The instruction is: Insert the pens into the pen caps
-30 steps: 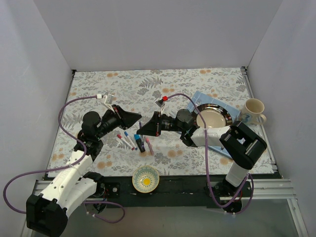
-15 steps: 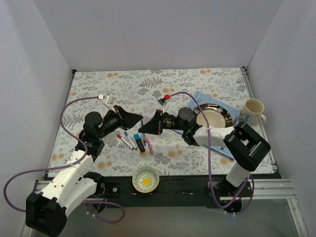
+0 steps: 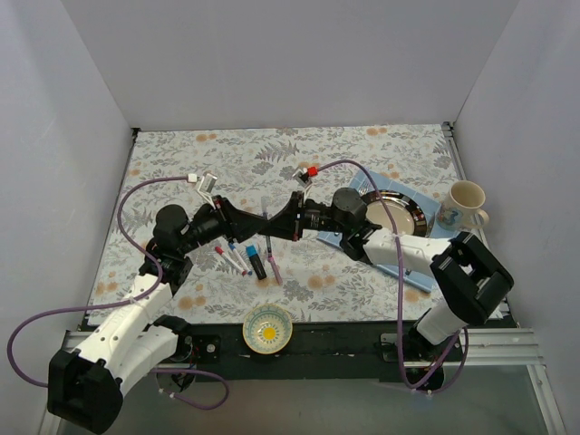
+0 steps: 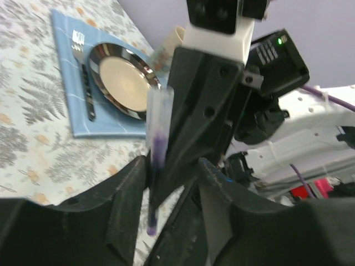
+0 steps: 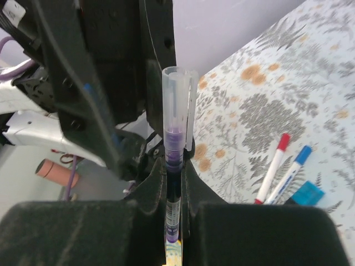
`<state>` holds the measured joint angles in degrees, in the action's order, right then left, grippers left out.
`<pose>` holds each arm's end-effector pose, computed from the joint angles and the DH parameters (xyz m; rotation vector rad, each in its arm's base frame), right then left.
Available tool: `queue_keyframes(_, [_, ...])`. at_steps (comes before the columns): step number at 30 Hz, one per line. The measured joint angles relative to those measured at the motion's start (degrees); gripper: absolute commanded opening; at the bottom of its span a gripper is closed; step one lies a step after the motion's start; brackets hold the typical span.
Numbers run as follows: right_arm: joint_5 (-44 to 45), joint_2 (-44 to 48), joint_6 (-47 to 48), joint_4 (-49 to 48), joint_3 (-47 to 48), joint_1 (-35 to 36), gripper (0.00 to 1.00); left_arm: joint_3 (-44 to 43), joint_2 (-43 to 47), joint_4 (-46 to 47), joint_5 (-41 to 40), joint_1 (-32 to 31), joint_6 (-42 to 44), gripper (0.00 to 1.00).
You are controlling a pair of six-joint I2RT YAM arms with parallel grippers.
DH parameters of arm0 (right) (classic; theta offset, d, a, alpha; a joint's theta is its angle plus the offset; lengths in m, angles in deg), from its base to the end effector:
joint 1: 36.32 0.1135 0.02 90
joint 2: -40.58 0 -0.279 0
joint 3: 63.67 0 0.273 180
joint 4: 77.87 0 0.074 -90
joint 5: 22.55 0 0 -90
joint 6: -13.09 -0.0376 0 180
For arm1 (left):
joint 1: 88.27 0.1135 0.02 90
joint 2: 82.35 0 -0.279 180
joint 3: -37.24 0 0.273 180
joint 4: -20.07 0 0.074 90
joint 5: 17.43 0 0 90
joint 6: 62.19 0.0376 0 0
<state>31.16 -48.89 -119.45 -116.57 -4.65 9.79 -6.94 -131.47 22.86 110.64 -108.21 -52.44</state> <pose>0.2308 0.2720 0.2691 -0.6531 1.5747 1.6609 0.1922 -0.0944 0.2971 -0.4006 1.9218 -1.7888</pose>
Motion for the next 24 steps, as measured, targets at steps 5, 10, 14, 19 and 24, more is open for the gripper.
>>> queue_keyframes(5, [2.3, 4.0, 4.5, 5.2, 0.7, -1.0, 0.01, -0.6, 0.0, 1.4, 3.4, -0.3, -1.6, 0.60])
queue_keyframes(10, [6.1, 7.8, 8.2, 9.3, 0.9, -1.1, 0.01, -1.9, 0.4, 1.5, 6.3, -0.3, -1.3, 0.64])
queue_keyframes(14, [8.8, 11.0, 9.8, 11.6, 2.4, -1.3, 0.01, -1.9, 0.5, 1.2, 8.7, -0.4, -0.4, 0.64])
queue_keyframes(19, [9.8, 13.3, 10.2, 12.1, 4.9, -1.4, 0.01, -1.9, -0.6, 3.6, 11.6, -0.4, -0.8, 0.64])
queue_keyframes(24, [9.8, 13.9, 9.2, 11.8, 5.2, -1.3, 0.01, -1.8, -4.0, 9.2, 14.2, -0.7, -3.1, 0.60])
